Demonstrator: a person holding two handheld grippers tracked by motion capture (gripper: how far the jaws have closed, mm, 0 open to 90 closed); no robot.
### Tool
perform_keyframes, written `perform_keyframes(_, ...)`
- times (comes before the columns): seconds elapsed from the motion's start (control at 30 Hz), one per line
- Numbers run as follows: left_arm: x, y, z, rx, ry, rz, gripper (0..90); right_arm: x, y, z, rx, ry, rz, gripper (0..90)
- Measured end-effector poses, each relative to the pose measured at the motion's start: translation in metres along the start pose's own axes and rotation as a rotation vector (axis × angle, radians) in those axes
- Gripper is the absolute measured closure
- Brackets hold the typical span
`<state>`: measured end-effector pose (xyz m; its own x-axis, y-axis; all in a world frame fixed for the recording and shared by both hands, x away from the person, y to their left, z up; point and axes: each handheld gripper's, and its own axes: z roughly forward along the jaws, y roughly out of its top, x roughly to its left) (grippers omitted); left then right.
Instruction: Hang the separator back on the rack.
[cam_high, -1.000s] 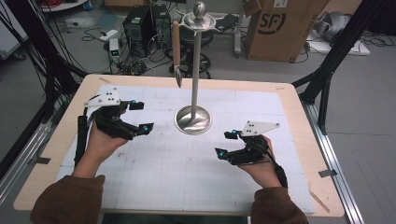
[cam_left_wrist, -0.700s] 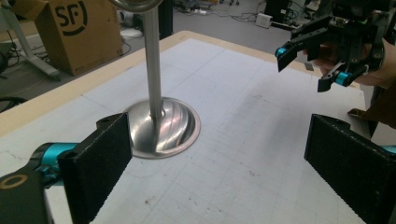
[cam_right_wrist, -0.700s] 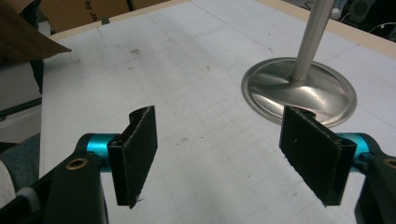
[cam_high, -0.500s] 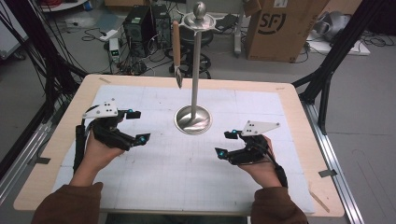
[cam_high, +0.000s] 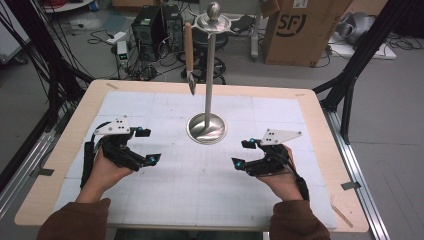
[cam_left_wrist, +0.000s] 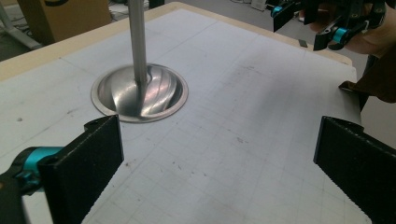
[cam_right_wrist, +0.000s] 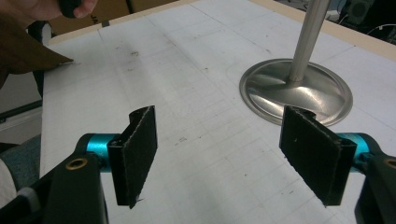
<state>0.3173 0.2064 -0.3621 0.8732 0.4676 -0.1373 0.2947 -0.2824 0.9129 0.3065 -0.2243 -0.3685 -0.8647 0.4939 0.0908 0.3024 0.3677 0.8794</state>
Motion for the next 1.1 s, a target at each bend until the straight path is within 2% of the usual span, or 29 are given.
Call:
perform_keyframes(0.37,-0.0021,0.0,-0.0041,-0.021,-0.005,0.013,1.6,0.0008,-0.0001,0.0015,0.012,-0.009,-0.001,27.1)
perform_keyframes(0.6,-0.0033,0.0004,-0.0056,-0.032,-0.011,0.007,1.6,0.0008,-0.0002,0.0021,0.015,-0.014,-0.002,27.0)
perform_keyframes(1.1,-0.0023,-0.0012,-0.0039,-0.017,-0.004,0.006,1.6,-0.0003,-0.0006,0.0019,0.014,-0.01,-0.001,27.0)
